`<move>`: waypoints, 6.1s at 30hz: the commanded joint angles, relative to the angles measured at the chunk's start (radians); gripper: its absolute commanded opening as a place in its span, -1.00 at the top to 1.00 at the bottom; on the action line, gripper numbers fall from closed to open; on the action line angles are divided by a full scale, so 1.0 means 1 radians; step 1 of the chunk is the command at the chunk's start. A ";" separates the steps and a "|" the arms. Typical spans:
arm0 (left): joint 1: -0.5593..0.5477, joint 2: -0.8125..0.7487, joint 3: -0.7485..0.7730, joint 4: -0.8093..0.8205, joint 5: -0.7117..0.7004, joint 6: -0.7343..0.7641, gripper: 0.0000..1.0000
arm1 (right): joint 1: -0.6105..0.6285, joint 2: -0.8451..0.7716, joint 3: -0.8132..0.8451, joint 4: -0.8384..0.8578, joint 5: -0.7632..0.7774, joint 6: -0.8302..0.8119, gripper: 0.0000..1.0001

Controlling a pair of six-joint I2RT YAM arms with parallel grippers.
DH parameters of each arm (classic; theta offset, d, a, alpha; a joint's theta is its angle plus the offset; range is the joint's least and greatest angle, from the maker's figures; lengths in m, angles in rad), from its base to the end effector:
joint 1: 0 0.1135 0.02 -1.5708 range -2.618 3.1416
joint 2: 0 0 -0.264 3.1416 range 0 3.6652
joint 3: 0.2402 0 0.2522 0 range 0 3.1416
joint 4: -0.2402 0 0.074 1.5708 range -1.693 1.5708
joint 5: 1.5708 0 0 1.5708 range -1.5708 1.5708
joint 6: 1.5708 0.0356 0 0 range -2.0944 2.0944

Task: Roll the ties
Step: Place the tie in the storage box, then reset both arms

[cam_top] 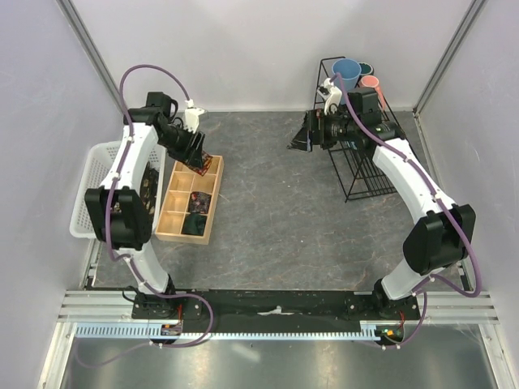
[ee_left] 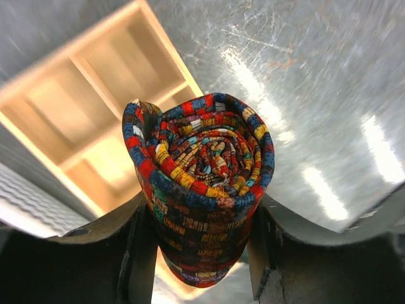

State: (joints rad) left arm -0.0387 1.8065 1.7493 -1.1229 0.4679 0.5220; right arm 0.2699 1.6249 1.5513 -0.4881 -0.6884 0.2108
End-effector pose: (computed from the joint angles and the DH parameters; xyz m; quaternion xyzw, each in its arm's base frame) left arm 0.3690 -0.0304 0.3183 0.3073 0.9045 -0.1756 0.2378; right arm 0.3495 0.1202 0.3649 -0.1874 0.8189 0.3952 0.3717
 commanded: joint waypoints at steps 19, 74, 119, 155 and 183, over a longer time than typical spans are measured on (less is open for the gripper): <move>0.003 0.266 0.134 -0.063 0.015 -0.533 0.97 | -0.026 0.000 -0.023 -0.017 0.058 -0.042 -0.96; -0.075 0.202 -0.129 0.169 -0.399 -0.688 -0.10 | -0.044 0.021 -0.014 -0.030 0.087 -0.036 -0.96; -0.119 0.048 -0.114 0.179 -0.499 -0.633 -0.74 | -0.052 -0.033 -0.065 -0.012 0.072 -0.024 -0.96; -0.109 0.149 -0.258 0.379 -0.446 -0.652 -0.82 | -0.070 -0.099 -0.120 -0.037 0.076 -0.034 -0.96; -0.109 -0.202 -0.070 0.345 -0.324 -0.524 -0.99 | -0.054 -0.083 -0.060 -0.015 0.143 -0.082 -0.96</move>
State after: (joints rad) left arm -0.1516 1.6924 1.5829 -0.7891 0.0284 -0.0570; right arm 0.2058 1.5578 1.4403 -0.5251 -0.6109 0.1799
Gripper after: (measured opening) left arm 0.993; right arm 0.982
